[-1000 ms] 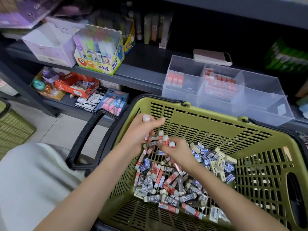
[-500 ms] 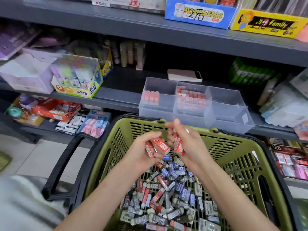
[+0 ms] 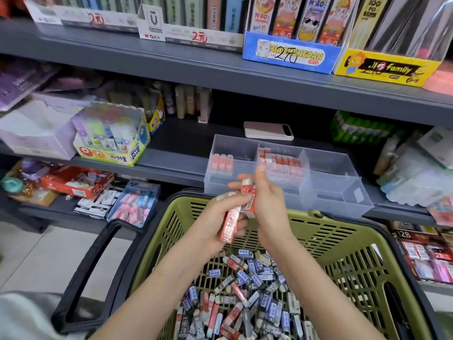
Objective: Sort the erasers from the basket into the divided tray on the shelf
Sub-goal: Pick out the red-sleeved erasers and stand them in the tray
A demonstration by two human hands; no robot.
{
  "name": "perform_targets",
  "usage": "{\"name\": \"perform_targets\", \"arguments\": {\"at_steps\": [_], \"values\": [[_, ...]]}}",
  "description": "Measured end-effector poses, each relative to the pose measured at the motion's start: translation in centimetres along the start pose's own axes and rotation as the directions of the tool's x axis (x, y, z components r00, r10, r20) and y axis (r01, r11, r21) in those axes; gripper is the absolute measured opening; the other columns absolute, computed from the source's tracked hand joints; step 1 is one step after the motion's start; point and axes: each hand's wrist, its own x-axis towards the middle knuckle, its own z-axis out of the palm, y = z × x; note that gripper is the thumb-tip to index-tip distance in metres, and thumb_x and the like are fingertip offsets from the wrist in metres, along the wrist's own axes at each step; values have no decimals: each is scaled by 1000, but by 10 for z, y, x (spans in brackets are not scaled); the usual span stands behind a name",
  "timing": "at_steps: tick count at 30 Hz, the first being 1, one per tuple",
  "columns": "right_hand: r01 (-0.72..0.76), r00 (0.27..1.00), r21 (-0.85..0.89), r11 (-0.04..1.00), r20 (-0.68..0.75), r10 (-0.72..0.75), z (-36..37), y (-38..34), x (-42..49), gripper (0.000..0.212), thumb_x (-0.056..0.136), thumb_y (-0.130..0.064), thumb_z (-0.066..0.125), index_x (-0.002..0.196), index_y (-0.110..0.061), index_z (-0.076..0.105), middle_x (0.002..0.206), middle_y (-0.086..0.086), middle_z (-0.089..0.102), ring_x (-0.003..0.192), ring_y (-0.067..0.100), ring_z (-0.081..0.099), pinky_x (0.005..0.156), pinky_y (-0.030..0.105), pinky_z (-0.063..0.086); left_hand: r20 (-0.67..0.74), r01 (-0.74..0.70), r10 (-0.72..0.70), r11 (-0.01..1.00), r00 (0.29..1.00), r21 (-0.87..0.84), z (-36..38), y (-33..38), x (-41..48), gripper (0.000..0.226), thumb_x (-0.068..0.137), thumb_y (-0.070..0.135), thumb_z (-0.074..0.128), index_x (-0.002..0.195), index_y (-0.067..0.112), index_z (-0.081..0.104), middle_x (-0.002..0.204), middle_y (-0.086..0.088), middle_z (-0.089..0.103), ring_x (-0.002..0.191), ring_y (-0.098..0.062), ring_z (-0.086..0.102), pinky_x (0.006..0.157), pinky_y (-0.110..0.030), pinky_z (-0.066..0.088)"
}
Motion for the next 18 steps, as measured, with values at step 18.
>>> {"name": "perform_targets", "arguments": {"at_steps": [18], "values": [[-59, 998, 149, 987, -14, 62, -23, -16, 71, 37, 85, -38, 61, 60, -13, 54, 40, -5, 45, 32, 5, 35, 33, 15, 27, -187, -251, 249, 968, 950, 12, -7, 32, 23, 25, 64, 26, 75, 73, 12, 56, 53, 0, 51, 42, -12, 47, 37, -19, 35]]}}
